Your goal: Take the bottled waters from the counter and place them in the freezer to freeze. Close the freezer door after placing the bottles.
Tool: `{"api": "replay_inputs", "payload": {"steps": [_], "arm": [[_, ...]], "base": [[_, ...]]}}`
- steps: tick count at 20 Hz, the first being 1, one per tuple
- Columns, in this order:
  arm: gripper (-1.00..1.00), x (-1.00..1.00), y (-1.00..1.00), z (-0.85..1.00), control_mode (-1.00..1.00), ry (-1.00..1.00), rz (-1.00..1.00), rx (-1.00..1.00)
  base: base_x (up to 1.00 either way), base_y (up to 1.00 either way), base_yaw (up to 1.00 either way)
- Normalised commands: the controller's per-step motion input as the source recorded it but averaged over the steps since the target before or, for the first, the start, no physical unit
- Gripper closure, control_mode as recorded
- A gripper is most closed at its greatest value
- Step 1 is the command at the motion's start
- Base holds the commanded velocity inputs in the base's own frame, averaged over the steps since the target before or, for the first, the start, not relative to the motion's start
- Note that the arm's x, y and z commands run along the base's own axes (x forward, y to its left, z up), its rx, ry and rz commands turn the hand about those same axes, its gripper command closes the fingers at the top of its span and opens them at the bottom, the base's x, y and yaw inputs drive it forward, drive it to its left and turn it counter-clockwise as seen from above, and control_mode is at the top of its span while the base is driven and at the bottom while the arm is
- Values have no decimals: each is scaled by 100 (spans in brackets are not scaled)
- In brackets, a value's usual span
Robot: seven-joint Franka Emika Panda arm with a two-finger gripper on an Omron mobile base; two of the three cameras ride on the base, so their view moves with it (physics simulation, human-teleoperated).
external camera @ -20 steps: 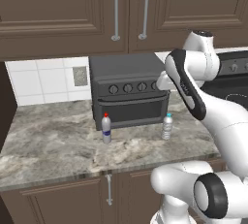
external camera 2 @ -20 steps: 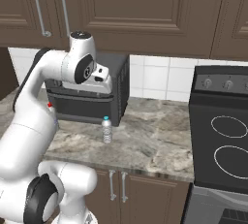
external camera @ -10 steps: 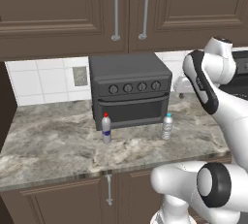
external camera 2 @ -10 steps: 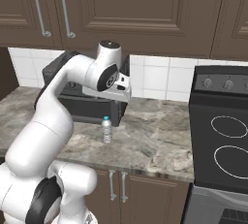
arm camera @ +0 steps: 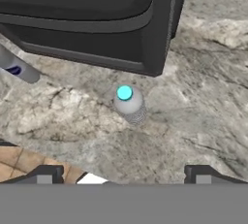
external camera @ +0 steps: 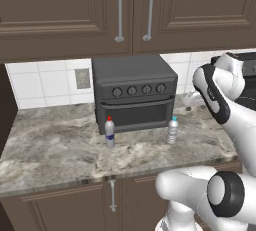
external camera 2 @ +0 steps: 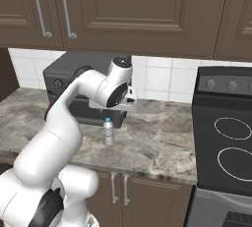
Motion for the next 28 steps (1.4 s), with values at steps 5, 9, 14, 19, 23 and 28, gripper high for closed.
{"api": "replay_inputs", "payload": {"steps": [5, 9, 14, 19, 23, 28], "arm": [[-100, 0, -24, -38, -100, -5, 15, 4], [-100, 1, -30, -34, -100, 0, 15, 7], [-100, 5, -38, -30, -100, -4, 19, 10], [-100, 1, -27, -35, -100, -6, 19, 9], [-100, 3, -19, -39, -100, -9, 19, 9], [-100, 0, -9, -19, -100, -20, 19, 9]], "base": [[0, 0, 0], [0, 0, 0], [0, 0, 0], [0, 0, 0], [0, 0, 0], [0, 0, 0]]}}
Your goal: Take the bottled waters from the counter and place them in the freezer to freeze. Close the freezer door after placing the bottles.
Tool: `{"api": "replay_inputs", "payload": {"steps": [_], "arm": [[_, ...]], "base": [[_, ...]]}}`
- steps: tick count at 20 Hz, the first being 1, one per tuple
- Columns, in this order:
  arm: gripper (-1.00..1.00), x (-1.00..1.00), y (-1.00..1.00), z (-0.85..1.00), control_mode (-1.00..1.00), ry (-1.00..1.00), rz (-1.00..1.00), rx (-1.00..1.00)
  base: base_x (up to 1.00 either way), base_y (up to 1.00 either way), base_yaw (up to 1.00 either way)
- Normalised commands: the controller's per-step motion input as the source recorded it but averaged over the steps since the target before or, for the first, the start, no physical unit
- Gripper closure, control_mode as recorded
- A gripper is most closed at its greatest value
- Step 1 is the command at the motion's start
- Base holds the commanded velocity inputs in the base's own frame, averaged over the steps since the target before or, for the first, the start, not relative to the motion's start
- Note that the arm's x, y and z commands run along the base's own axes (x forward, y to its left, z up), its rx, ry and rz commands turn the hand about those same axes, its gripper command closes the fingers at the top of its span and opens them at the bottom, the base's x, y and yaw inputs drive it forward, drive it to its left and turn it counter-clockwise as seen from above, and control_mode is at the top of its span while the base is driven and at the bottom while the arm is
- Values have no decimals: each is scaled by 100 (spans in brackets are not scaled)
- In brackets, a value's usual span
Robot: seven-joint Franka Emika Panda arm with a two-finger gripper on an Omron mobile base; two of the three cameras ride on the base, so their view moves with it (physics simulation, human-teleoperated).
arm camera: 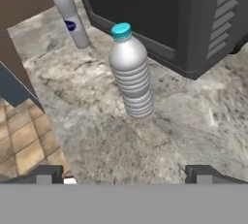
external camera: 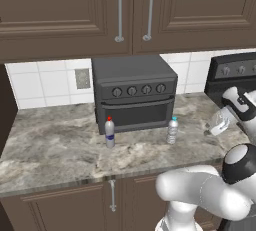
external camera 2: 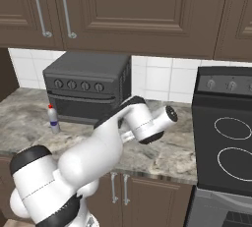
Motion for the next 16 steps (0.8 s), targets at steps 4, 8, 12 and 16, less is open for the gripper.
{"api": "replay_inputs", "payload": {"steps": [4, 8, 12, 16], "arm": [[-100, 1, 0, -16, -100, -24, 22, 8], [-100, 10, 0, -15, -100, -21, 26, 6], [-100, 33, 0, -9, -100, -13, 20, 9], [-100, 35, 19, -1, -100, -12, 3, 15]], "base": [[0, 0, 0], [0, 0, 0], [0, 0, 0], [0, 0, 0]]}}
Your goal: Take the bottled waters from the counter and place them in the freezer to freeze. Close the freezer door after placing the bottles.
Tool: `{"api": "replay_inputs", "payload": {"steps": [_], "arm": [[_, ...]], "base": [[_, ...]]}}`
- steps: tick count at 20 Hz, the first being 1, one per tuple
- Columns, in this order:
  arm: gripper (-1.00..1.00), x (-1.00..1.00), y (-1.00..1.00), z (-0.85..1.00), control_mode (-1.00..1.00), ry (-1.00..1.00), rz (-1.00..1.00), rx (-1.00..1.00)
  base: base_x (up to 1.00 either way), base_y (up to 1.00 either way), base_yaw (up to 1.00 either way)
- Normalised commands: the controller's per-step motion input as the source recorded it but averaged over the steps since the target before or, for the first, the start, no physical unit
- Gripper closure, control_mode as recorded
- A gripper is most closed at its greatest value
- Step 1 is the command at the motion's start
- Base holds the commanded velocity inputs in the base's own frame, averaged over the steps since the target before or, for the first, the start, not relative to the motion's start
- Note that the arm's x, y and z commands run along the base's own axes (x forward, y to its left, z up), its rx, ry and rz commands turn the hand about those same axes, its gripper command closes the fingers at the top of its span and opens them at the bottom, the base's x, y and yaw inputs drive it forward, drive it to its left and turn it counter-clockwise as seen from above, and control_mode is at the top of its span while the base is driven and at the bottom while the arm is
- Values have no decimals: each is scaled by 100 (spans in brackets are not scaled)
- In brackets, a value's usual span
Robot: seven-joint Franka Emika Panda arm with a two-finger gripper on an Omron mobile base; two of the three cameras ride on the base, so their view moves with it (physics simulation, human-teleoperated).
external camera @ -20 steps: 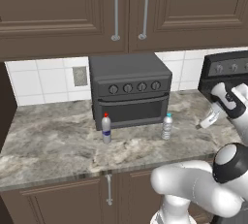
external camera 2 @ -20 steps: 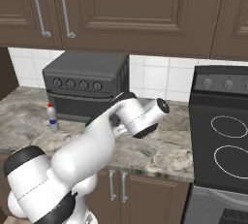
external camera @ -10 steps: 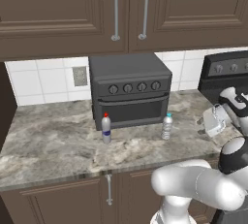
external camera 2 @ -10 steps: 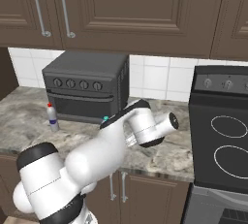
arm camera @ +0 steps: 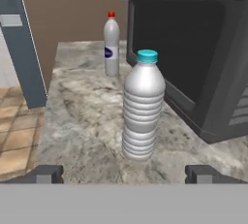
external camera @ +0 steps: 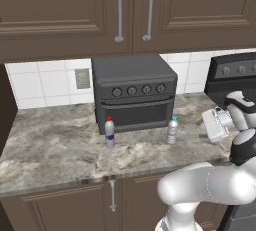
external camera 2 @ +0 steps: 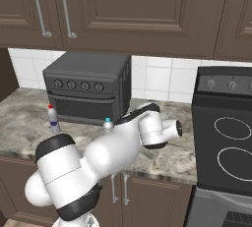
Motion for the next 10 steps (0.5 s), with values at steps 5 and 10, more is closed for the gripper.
{"api": "replay_inputs", "payload": {"steps": [5, 10], "arm": [[-100, 28, 40, -3, -100, -1, -2, 20], [-100, 1, 16, -13, -100, 0, -4, 13]], "base": [[0, 0, 0], [0, 0, 0]]}}
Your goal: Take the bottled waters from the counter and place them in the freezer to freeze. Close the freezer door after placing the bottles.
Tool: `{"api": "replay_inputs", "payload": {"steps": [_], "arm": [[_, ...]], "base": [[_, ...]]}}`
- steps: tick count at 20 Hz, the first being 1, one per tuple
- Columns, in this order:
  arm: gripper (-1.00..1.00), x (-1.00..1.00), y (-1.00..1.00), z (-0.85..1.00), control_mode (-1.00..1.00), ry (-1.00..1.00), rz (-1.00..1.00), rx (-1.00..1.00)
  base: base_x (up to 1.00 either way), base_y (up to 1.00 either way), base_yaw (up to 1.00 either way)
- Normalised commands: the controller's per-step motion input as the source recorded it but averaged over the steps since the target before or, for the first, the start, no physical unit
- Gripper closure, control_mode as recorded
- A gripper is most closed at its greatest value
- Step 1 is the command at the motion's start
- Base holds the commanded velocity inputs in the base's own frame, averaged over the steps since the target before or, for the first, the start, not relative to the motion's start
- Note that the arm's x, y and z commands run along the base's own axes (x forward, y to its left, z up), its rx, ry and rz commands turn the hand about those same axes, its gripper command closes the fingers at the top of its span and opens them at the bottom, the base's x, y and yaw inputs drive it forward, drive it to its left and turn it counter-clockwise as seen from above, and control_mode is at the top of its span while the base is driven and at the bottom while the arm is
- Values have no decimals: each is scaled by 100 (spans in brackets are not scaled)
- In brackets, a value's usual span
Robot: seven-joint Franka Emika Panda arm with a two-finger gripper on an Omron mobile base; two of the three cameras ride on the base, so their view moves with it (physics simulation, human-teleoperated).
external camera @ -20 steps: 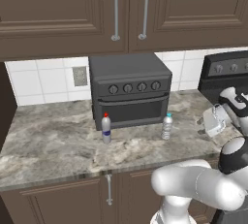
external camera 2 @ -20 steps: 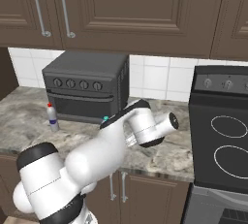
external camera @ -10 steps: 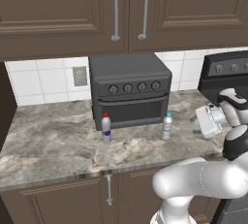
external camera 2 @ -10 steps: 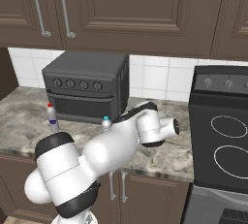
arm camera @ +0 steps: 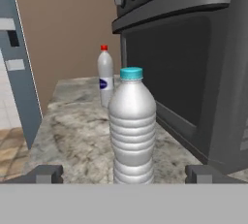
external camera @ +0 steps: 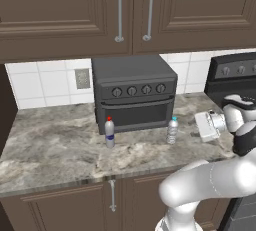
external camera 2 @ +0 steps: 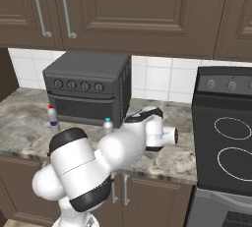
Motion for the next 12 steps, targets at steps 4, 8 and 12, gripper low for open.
{"api": "replay_inputs", "payload": {"steps": [4, 8, 12], "arm": [[-100, 0, 1, -4, -100, 0, 0, 1], [-100, 0, 28, -9, -100, 0, 0, 0], [-100, 1, 35, 0, -100, 0, 0, 0]], "base": [[0, 0, 0], [0, 0, 0], [0, 0, 0]]}}
